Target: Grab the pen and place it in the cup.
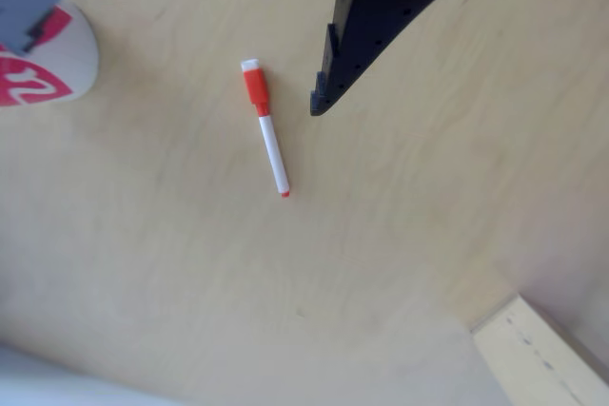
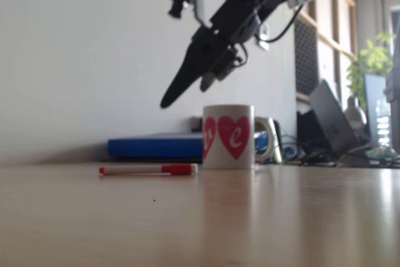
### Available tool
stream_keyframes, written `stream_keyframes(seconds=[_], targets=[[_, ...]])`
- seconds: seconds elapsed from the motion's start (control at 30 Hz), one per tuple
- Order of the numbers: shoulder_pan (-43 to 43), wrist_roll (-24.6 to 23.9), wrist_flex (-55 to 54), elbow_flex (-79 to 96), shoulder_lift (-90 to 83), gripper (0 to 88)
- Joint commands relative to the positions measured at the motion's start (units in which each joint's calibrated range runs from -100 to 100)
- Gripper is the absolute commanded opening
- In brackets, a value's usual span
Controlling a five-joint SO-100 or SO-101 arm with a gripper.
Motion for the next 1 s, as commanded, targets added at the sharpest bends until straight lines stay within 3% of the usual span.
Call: stream_keyframes(seconds=[0.0,0.43,0.97], targets=[[-0.42,0.32,-0.17,-8.14,6.34,59.2],[-4.25,3.21,0.01,-23.63,19.36,58.6],[-3.25,8.62,15.83,-42.28,31.56,58.5]])
